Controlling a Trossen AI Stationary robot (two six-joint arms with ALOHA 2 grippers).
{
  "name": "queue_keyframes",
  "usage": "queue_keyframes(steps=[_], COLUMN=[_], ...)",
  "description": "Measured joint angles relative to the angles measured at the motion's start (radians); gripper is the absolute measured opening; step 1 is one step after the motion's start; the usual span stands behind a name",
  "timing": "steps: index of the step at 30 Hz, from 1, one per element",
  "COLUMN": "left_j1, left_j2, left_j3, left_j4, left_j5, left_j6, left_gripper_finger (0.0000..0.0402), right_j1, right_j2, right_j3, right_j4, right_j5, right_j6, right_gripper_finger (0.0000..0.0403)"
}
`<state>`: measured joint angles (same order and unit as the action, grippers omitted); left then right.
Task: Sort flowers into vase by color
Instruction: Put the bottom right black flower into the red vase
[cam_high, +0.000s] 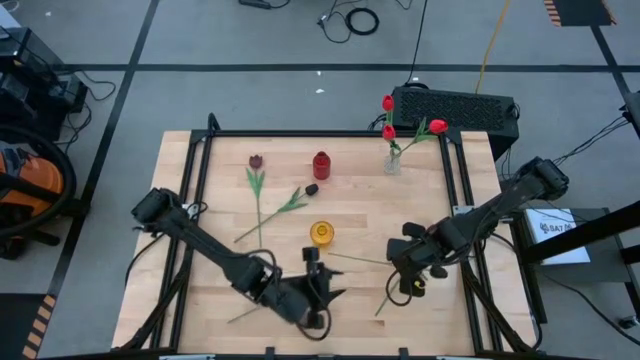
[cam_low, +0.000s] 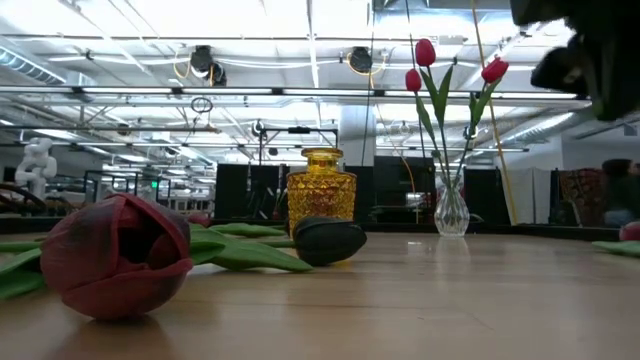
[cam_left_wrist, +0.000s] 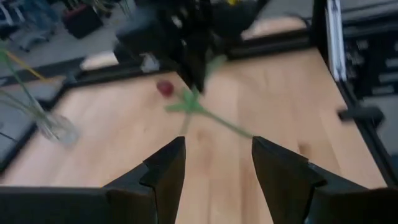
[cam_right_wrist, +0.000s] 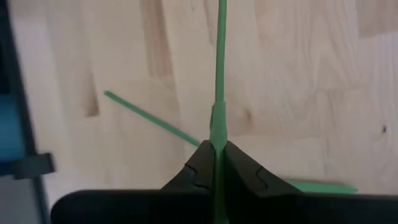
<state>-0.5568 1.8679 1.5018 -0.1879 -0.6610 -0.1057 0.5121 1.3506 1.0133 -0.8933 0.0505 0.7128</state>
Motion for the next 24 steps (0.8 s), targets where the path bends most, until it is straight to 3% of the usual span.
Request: queue_keyframes(steps=[2,6,9,17,24], left_j1=[0.033,0.101,0.148,0.221,0.252], left_j2=[-0.001,-0.001,0.0,0.083,0.148], left_j3=[0.033,0.07,0.07,0.07,0.07], left_j4=[-0.007,-0.03,-0.029,-0.046,-0.029], left_j5=[0.044,0.232,0.306,0.304,0.303], left_j6=[0.02,0.035,0.036,0.091,0.13], left_gripper_finger=[0.0191,0.0192,0.0212,0.0312,0.0312], right_j1=[0.0,0.0,0.0,0.0,0.0], right_j2=[0.0,0.0,0.0,0.0,0.0], right_j3=[0.033,0.072,0.075,0.075,0.075], right_j4=[0.0,-0.007,-0.002,0.002,0.014], right_j5=[0.0,0.028,0.078,0.083,0.109], right_j6=[-0.009,-0.04,-0.059,-0.097,-0.103], right_gripper_finger=[0.0008,0.0008,0.0008,0.0008,0.001])
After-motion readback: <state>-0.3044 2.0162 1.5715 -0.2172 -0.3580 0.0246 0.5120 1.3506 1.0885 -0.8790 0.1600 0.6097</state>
